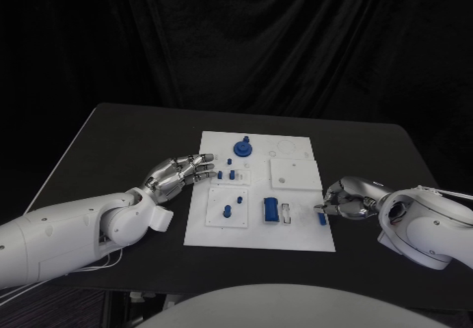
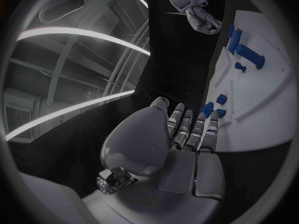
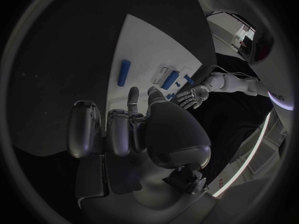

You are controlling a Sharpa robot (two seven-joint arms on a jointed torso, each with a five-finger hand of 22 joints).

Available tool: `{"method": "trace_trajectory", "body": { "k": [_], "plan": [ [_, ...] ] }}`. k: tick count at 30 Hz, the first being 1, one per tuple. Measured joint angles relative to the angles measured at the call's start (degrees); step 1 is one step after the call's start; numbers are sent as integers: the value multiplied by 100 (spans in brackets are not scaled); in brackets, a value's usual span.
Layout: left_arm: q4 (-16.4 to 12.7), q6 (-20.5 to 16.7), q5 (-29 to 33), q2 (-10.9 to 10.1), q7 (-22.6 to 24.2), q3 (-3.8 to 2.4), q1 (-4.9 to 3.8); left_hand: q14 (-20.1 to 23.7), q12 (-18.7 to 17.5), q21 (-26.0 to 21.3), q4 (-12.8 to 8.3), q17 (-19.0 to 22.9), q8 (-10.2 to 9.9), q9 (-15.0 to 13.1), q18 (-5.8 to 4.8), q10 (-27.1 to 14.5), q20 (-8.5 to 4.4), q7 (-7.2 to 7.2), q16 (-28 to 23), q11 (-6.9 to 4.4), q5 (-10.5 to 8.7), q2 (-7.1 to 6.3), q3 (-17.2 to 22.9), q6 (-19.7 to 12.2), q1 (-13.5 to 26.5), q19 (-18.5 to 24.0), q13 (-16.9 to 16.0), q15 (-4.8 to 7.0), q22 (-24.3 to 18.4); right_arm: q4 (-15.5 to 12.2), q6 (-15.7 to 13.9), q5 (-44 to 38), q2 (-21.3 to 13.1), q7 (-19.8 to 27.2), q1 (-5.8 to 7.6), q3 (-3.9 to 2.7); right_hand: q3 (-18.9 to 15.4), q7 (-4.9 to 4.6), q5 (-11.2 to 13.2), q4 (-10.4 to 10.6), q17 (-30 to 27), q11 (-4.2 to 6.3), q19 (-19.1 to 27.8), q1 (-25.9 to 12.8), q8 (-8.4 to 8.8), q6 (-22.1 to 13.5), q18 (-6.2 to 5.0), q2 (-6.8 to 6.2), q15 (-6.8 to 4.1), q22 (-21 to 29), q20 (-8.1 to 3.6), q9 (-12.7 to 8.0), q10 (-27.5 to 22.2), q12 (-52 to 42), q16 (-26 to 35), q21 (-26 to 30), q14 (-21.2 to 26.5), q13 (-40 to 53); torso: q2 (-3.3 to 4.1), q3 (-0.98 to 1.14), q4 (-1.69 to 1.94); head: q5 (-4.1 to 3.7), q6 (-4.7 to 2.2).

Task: Assemble the parts on the task board

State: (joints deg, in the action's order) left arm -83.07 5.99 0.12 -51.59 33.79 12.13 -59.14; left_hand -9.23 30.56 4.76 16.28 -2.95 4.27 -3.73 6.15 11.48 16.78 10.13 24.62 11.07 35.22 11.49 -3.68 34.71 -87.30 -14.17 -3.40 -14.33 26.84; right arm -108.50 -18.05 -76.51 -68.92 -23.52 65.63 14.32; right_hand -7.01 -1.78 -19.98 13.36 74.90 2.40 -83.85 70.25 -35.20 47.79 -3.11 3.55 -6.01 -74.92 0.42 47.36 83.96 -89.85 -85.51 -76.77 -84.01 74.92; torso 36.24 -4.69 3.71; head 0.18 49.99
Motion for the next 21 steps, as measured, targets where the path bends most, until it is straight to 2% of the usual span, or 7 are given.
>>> {"method": "trace_trajectory", "body": {
  "k": [3, 4, 7, 10, 12, 15, 21],
  "plan": [
    [3, 0, 0, 2, -2, 0, 0, 0, 0, 0, 0, 0, 0, 0, 0, 0, 0, 0, 0, 0, 0, 0, 0, 0, 0, 0, 0, 0, 0, 66, 4, -230, 1, -152, -23, 1, 35, 0, -376, 30, 0, 0, 0, 152, 107, 0, -1, -1, 13, 0, 0, -108, 0, 0, 0, 13, 13, 0, 0, -1, 0, -15, 0],
    [4, 0, 0, 3, -3, 0, 0, 0, 0, 0, 0, 0, 0, 0, 0, 0, 0, 0, 0, 0, 0, 0, 0, 0, 0, 0, 0, 0, 0, 93, 9, -302, 6, -198, -28, 1, 95, 0, -682, 26, 0, 0, 0, 237, 155, 0, -1, -22, 13, 0, 0, -153, 0, 0, 0, 23, 13, 0, 0, -1, 0, -19, 0],
    [6, 0, 0, 8, -6, 0, 0, 0, 0, 0, 0, 0, 0, 0, 0, 0, 0, 0, 0, 0, 0, 0, 0, 0, 0, 0, 1, 0, 0, 156, 36, -519, 19, -347, -38, 1, 221, 0, -1246, 45, 0, 0, -20, 331, 204, 0, 0, -109, 13, 0, 20, -223, 0, 0, 0, 23, 13, 0, 0, -1, 0, -32, 0],
    [11, 1, 0, 9, -11, 0, 0, 0, 0, 0, 0, 0, 0, 1, 0, 0, 0, 0, 0, 0, 0, 0, 0, 0, 0, 0, 1, 0, 0, 175, 97, -685, 41, -476, -44, 1, 295, 0, -1550, 90, 0, 0, -20, 365, 198, 0, 0, -143, 13, 0, 20, -211, 0, 0, 8, 44, 13, 0, 1, -1, 0, -42, 0],
    [17, 1, 0, 12, -15, 0, 0, 0, 0, 0, 0, 0, 0, 1, 0, 0, 0, 0, 0, 0, 0, 0, 0, 0, 0, 0, 1, 0, 0, 189, 150, -767, 66, -553, -54, 1, 308, 0, -1587, 169, 0, 0, -20, 362, 148, 0, -1, -146, 13, 0, 20, -184, 0, 0, 31, 67, 13, 0, 1, -1, 0, -49, 0],
    [24, 1, 0, 18, -20, 0, 0, 0, 0, 0, 0, 0, 0, 1, -1, 0, 0, 0, 0, 0, 0, 0, 0, 0, 0, 0, 1, 0, 0, 212, 225, -853, 100, -640, -81, 0, 315, -19, -1380, 287, 0, 0, -21, 254, 124, -19, -1, -206, 22, 0, 20, -151, 0, 0, 31, 91, 4, -1, 1, -1, 0, -52, 0],
    [39, 3, 0, 25, -27, 0, 0, 0, 0, 0, 0, 0, 0, 1, -1, -1, 0, 0, 0, 0, 0, 0, 0, 0, 0, 0, 1, 0, 0, 217, 325, -958, 174, -747, -126, 1, 315, -60, -948, 300, 0, -39, -20, 55, 124, -60, 0, -155, 34, 1, 20, -151, -2, 0, 31, 97, -7, -1, 1, 0, 0, -44, 0]
  ]
}}
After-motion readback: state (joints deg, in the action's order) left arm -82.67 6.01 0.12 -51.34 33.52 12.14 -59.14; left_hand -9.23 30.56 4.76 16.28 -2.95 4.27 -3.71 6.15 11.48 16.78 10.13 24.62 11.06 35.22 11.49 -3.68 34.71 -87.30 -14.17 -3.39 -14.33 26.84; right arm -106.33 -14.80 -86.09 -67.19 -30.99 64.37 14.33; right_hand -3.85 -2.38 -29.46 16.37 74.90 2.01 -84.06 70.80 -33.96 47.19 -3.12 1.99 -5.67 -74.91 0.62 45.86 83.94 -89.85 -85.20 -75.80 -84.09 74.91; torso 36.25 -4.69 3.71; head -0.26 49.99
